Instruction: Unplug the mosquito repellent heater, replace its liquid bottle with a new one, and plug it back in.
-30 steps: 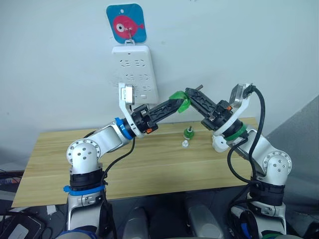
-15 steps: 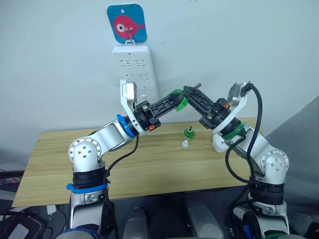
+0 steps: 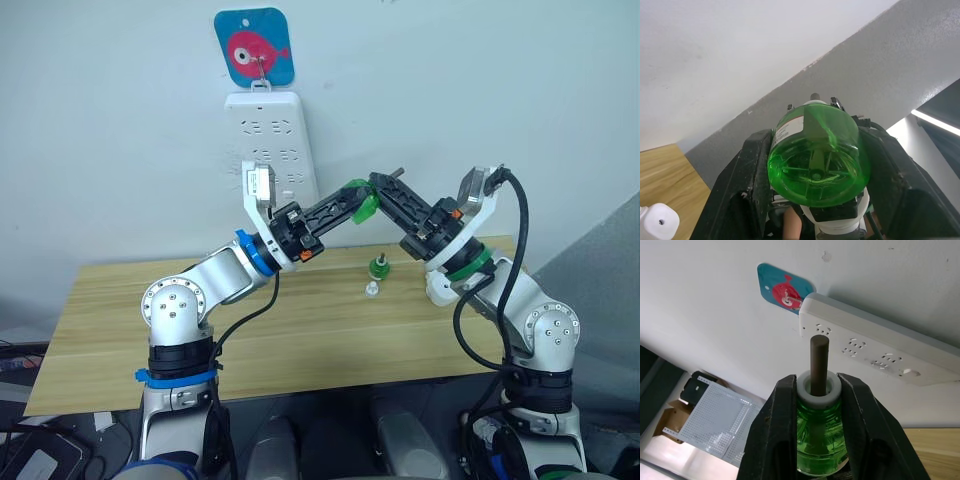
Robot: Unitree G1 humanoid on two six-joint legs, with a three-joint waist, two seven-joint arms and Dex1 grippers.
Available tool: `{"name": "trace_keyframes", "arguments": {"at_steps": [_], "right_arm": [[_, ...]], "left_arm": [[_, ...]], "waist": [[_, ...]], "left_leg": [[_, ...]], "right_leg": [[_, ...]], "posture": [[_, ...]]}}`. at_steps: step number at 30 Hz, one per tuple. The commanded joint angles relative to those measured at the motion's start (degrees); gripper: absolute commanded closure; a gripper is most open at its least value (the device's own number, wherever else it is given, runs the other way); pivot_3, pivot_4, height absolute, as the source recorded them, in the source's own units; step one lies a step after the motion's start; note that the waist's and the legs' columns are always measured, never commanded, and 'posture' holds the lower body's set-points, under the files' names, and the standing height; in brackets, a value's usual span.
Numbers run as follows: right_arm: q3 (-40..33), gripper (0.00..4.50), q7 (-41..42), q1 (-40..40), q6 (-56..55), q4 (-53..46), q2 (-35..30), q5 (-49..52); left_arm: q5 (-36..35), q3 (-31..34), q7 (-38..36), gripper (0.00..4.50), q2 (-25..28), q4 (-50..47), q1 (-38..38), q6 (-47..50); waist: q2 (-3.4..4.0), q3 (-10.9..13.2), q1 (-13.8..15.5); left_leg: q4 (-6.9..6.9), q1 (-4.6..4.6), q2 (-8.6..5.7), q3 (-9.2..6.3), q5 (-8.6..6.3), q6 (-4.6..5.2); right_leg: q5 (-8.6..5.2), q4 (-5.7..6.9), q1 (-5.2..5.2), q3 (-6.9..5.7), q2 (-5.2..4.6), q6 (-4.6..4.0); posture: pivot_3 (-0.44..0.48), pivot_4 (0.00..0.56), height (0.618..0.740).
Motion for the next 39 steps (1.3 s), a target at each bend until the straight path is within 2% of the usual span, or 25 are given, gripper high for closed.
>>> {"name": "trace_keyframes", "arguments": {"at_steps": [1,4,7,9,10,12,14,17,21,26,34,39], "right_arm": [[-3.33,2.26,-0.81,1.06,-3.05,-0.95,-2.08,-1.93],[-5.36,1.19,-1.07,2.76,-3.03,0.45,-7.06,-6.53],[-5.46,0.10,-0.09,4.54,-1.66,1.16,-14.29,-15.31],[-2.86,0.00,5.91,6.71,0.46,-0.87,-22.12,-23.61],[0.85,0.00,7.99,7.51,1.23,-1.84,-27.67,-31.25],[6.99,0.00,8.59,7.77,2.72,-2.19,-34.89,-43.02],[11.03,0.00,9.53,6.37,5.37,-1.51,-38.34,-48.55],[14.31,0.00,12.89,2.64,14.50,-0.30,-41.09,-49.71],[20.71,0.00,17.58,-4.03,19.79,5.70,-41.32,-56.98],[25.25,0.00,22.57,-11.36,24.15,17.57,-37.49,-64.01],[30.29,0.00,30.61,-17.77,23.44,31.70,-32.44,-74.42],[31.69,0.00,34.77,-18.98,21.30,36.76,-30.06,-79.41]], "left_arm": [[-1.46,0.28,-1.34,2.22,1.86,-1.41,0.56,-0.16],[-0.77,0.35,-1.70,2.22,3.81,-1.79,1.44,0.00],[3.01,-0.46,-5.24,2.22,7.43,-2.84,3.03,0.00],[7.09,-1.46,-7.81,2.22,10.18,-3.72,4.62,-0.68],[11.34,-3.13,-11.00,2.22,12.87,-4.96,6.18,-1.82],[18.11,-6.00,-16.18,2.22,16.71,-7.16,8.74,-4.15],[22.16,-7.75,-19.24,2.22,18.52,-8.49,10.52,-6.35],[25.54,-8.73,-21.44,2.22,18.96,-9.79,12.25,-8.41],[29.47,-9.99,-24.09,2.22,19.24,-10.96,14.18,-10.33],[32.53,-11.03,-25.58,2.22,18.56,-12.26,16.00,-11.86],[34.64,-11.49,-26.49,2.22,17.77,-14.27,17.91,-12.76],[35.12,-11.33,-26.62,2.22,17.56,-15.19,18.72,-12.86]], "waist": [[0.00,0.00,0.01],[0.00,0.00,0.15],[0.01,0.01,0.13],[0.06,0.04,0.15],[0.06,0.04,0.16],[0.08,0.05,0.00],[0.07,0.06,0.02],[0.06,0.13,0.23],[0.03,0.18,0.63],[-0.04,0.36,1.56],[-0.06,0.47,2.30],[-0.06,0.50,2.65]], "left_leg": [[0.00,0.00,0.00,0.00,0.00,0.00],[0.00,-0.01,-0.03,0.02,0.00,0.00],[-0.02,0.01,-0.05,0.07,0.00,0.01],[-0.05,0.02,-0.04,0.10,-0.01,0.01],[-0.09,0.06,-0.05,0.17,-0.01,0.01],[-0.13,0.10,-0.04,0.23,-0.01,0.01],[-0.14,0.16,-0.01,0.31,-0.01,0.01],[-0.12,0.10,0.00,0.30,-0.01,0.01],[-0.09,0.08,-0.01,0.37,-0.02,0.01],[-0.13,0.07,-0.01,0.36,-0.05,0.06],[-0.11,0.05,-0.02,0.36,-0.06,0.08],[-0.12,0.05,-0.01,0.35,-0.06,0.08]], "right_leg": [[0.00,0.00,0.00,0.00,0.00,0.00],[0.00,-0.02,0.00,0.03,-0.01,0.00],[-0.01,-0.04,0.00,0.09,-0.01,0.01],[-0.01,-0.04,-0.01,0.13,0.02,0.01],[-0.02,-0.05,-0.02,0.19,0.02,0.03],[-0.05,-0.10,-0.04,0.25,0.04,0.07],[-0.18,-0.09,-0.05,0.32,0.07,0.31],[-0.20,-0.10,-0.06,0.32,0.07,0.32],[-0.19,-0.15,-0.05,0.38,0.04,0.32],[-0.17,-0.24,-0.05,0.36,0.03,0.29],[-0.16,-0.26,-0.05,0.35,0.00,0.27],[-0.16,-0.27,-0.05,0.33,0.01,0.27]], "posture": [[-0.170,0.166,0.725],[-0.165,0.180,0.725],[-0.166,0.187,0.725],[-0.166,0.196,0.725],[-0.166,0.202,0.725],[-0.166,0.208,0.725],[-0.160,0.215,0.725],[-0.149,0.225,0.725],[-0.141,0.235,0.725],[-0.127,0.243,0.725],[-0.088,0.245,0.725],[-0.068,0.239,0.725]]}}
